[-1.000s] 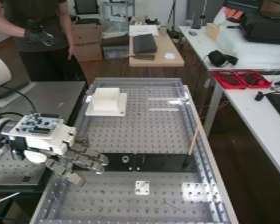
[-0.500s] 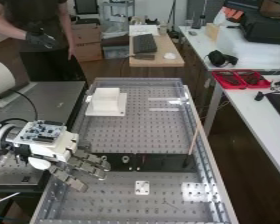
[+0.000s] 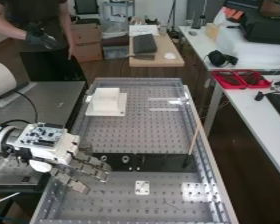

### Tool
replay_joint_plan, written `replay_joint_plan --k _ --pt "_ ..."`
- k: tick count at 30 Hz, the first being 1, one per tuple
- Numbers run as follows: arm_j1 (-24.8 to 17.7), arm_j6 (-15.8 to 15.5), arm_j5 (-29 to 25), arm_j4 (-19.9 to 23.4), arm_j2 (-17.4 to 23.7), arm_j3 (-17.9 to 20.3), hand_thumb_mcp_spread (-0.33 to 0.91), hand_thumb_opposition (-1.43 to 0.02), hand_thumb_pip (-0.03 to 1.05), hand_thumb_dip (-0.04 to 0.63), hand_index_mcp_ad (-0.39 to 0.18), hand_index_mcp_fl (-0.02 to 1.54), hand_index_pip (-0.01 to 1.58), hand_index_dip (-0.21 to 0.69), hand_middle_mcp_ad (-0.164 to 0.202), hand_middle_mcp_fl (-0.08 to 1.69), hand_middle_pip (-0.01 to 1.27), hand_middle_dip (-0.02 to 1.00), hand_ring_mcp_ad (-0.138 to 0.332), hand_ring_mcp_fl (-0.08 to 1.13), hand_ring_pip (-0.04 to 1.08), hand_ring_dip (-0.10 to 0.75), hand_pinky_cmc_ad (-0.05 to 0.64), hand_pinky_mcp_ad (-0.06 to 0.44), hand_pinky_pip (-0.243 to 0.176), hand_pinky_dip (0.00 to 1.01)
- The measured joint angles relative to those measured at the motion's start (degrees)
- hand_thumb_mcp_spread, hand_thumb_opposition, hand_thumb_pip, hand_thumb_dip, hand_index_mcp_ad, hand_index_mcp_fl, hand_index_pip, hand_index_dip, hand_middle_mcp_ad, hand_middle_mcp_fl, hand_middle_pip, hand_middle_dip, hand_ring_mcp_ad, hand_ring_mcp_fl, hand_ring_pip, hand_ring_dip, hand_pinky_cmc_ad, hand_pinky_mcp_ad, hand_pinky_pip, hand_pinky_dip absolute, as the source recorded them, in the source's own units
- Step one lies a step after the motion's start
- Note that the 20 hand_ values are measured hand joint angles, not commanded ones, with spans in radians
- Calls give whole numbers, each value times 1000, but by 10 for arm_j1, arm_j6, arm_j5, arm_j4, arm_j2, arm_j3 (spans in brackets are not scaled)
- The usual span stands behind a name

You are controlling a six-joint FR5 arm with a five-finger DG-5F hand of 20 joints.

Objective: Grab the smaller nut and place it in the white container

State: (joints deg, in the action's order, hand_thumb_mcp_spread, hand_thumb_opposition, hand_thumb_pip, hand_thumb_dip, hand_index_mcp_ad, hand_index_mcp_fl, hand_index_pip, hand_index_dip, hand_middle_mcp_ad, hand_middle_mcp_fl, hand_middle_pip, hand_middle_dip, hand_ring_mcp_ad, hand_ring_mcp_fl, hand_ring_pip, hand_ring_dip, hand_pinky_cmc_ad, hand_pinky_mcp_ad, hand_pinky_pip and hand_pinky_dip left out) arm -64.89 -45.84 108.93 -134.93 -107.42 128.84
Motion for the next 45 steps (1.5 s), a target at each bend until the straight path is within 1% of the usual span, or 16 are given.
replay_joint_plan --k 1,3,4,6,9,12,21,22,23,25,26,28,30,36,38,45 --pt "0 -1 0 -1 0 0 449 -819 648 220 -126 17 1569 204 84 161 131 222 131 2 103 89 398 314 -75 407" --pt "0 -4 0 -2 0 -1 464 -819 648 223 -126 21 1562 204 84 161 131 222 131 2 103 89 384 298 -75 405" --pt "0 -4 0 -2 0 0 464 -819 648 223 -126 21 1569 220 84 161 131 222 131 2 103 89 384 300 -75 389" --pt "-1 -4 1 0 2 1 466 -822 648 223 -126 21 1566 227 84 161 127 225 131 2 103 89 384 300 -59 377" --pt "-1 -5 3 3 3 2 468 -829 648 223 -126 21 1569 237 84 166 126 225 124 0 106 89 384 293 -58 363" --pt "-1 -4 4 6 4 4 468 -829 648 223 -126 10 1566 237 80 148 126 227 115 0 98 89 384 295 -61 361" --pt "-1 5 6 14 7 11 468 -829 648 220 -126 7 1566 237 80 147 129 229 115 0 98 91 384 295 -61 361" --pt "-1 8 6 17 8 13 468 -829 648 236 -124 7 1566 237 80 147 129 229 115 0 98 91 384 295 -61 361" --pt "0 10 6 20 9 15 468 -829 654 239 -124 7 1566 230 80 147 129 229 115 0 98 91 384 295 -61 361" --pt "0 11 6 21 10 16 468 -829 717 236 -126 7 1564 227 80 150 129 229 115 0 98 91 384 295 -61 361" --pt "1 11 6 21 10 16 466 -829 721 236 -127 7 1564 227 80 147 129 229 115 0 94 91 382 295 -61 361" --pt "1 10 5 19 10 16 466 -829 721 253 -138 10 1567 206 84 147 129 229 119 0 98 91 380 295 -61 361" --pt "1 8 5 18 10 15 468 -833 721 253 -138 10 1564 171 80 147 129 229 115 0 98 94 380 295 -61 361" --pt "1 3 5 15 8 13 461 -834 721 251 -154 7 1566 155 80 147 129 229 115 0 98 96 379 295 -61 365" --pt "0 4 5 14 8 13 463 -852 721 251 -154 10 1559 138 80 147 129 229 115 0 94 96 379 295 -61 346" --pt "-1 4 1 14 6 13 461 -852 721 251 -155 10 1557 140 80 147 129 229 115 0 94 96 379 295 -61 349"
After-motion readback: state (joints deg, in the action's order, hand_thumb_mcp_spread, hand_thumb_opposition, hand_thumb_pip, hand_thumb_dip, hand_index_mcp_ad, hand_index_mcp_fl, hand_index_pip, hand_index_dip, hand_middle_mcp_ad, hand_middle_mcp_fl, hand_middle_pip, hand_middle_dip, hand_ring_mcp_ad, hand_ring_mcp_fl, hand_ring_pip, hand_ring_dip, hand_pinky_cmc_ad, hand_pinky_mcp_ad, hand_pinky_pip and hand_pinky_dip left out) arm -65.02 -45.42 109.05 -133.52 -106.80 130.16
